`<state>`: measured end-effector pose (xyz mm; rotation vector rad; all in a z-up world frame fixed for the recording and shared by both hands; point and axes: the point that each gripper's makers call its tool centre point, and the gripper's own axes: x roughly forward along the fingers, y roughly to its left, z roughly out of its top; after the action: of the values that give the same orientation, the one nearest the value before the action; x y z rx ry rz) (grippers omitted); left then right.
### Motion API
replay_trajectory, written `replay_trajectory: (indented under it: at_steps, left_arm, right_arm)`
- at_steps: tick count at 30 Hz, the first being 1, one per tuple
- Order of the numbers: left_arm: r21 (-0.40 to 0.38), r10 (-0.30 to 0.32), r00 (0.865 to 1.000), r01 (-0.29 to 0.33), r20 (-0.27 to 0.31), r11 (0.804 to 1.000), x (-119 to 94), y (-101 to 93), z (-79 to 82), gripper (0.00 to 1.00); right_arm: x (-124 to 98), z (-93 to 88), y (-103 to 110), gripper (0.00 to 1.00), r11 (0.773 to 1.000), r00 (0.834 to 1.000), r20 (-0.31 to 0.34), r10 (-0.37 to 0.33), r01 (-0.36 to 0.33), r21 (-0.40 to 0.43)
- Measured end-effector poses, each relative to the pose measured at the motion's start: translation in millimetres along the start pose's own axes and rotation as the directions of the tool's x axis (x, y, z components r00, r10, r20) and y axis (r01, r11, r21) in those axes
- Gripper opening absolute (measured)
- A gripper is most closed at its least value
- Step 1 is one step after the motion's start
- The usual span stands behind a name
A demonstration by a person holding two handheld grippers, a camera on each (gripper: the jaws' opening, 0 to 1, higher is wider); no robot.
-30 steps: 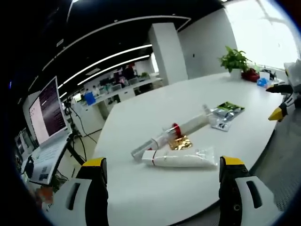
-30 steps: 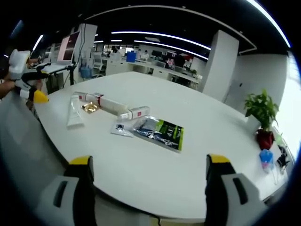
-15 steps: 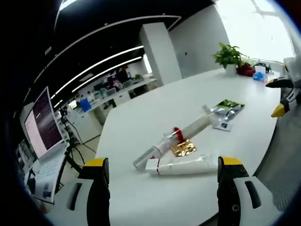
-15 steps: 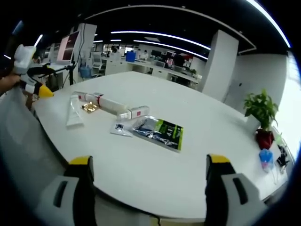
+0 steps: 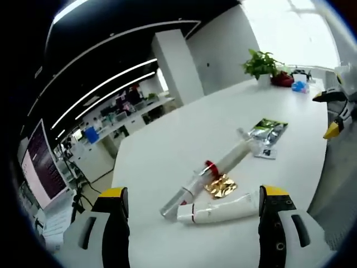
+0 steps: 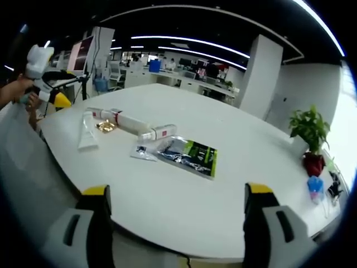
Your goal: Arrange the skincare products in the storage area until every visible bottle or jar stands upright without overlapping.
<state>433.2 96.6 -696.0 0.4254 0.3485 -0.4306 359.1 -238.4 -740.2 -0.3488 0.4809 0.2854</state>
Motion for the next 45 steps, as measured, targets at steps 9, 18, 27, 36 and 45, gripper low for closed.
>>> replay_trajectory:
  at_steps: [9,18,27,36,45]
  left_arm:
    - [0.045,-0.057,0.998,0.057,-0.007,0.997,17,-0.5,6.9,0.96]
    - [0.089,-0.122,0.992,0.125,-0.038,0.988,37,-2.4,11.2,0.97]
    - [0.136,-0.2,0.977,0.208,-0.075,0.969,61,-3.0,12.8,0.97]
    - [0.15,-0.261,0.96,0.275,-0.105,0.95,83,-11.0,9.1,0.95]
    - [0.182,-0.321,0.934,0.347,-0.157,0.92,99,-15.2,7.1,0.87]
  right_arm:
    - [0,-0.3,1,1.0,1.0,1.0,-0.007,0.001,-0.001,0.002]
    - [0,-1.3,1,1.0,1.0,1.0,-0.012,0.007,-0.007,0.01]
    - [1,-0.6,2,1.0,1.0,1.0,-0.006,0.016,-0.016,0.021]
    - [0,0.5,2,1.0,1.0,1.0,0.002,0.017,-0.017,0.026]
    - [0,-0.4,3,1.0,1.0,1.0,-0.005,0.021,-0.021,0.023]
